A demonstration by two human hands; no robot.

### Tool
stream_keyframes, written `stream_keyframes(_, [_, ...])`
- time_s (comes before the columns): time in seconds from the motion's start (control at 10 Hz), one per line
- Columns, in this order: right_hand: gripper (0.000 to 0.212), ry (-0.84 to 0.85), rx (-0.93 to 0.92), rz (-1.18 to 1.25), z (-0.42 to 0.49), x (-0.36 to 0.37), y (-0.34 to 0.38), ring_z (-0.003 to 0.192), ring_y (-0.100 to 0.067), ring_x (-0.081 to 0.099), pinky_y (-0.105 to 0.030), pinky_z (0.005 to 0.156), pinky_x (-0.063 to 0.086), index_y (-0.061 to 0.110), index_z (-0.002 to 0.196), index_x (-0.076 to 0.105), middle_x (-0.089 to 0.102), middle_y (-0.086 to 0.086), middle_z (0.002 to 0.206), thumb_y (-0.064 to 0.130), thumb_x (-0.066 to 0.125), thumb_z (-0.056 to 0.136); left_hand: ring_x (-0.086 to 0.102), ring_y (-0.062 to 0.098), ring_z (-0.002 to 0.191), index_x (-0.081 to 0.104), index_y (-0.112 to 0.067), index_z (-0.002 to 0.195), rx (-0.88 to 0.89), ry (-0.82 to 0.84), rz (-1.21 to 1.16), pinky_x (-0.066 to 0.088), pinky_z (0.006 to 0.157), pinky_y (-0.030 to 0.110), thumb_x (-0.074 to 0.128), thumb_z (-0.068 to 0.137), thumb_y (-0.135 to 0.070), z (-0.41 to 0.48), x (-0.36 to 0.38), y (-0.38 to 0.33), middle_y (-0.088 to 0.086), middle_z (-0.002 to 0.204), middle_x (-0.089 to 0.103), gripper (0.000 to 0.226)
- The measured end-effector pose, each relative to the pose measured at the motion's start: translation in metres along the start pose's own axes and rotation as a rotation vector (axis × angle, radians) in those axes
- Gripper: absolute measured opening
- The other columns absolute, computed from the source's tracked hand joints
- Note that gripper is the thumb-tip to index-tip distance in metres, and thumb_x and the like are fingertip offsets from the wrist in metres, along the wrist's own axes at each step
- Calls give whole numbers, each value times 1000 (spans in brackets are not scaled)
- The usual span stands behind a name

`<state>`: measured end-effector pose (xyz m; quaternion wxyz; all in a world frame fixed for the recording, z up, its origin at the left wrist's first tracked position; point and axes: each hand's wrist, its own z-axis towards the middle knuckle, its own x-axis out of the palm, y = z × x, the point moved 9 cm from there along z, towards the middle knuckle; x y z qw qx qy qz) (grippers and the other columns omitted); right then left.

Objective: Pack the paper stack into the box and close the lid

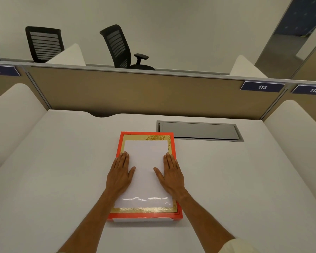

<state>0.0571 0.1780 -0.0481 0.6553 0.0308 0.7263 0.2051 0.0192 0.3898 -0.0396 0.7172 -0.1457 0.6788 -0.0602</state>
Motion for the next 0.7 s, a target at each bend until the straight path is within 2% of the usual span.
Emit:
stream_keyframes(0.1, [81, -12, -9, 24, 1, -8, -3, 153, -15, -5, -31, 124, -2, 18, 156, -3, -4, 1, 165, 64, 24, 95, 12, 19, 151, 14, -11, 153, 11, -12, 4, 11, 124, 35, -18, 80, -68, 2, -5, -8, 6, 163, 15, 99])
stream_keyframes(0.4, [79, -87, 8, -67, -4, -56, -56, 152, -16, -6, -29, 118, -12, 22, 156, -2, -5, 1, 165, 65, 23, 94, 8, 20, 152, 13, -19, 154, -15, -86, -81, 3, 123, 36, -12, 80, -73, 8, -17, -95, 2, 164, 10, 95])
stream_keyframes(0.7, [78, -176, 4, -24, -23, -113, -128, 152, -15, -5, -26, 120, -8, 17, 156, 0, -2, -1, 165, 62, 24, 96, -1, 17, 152, 6, -20, 155, 21, -112, -105, -5, 123, 34, -7, 83, -71, 6, -2, -189, 0, 164, 3, 90])
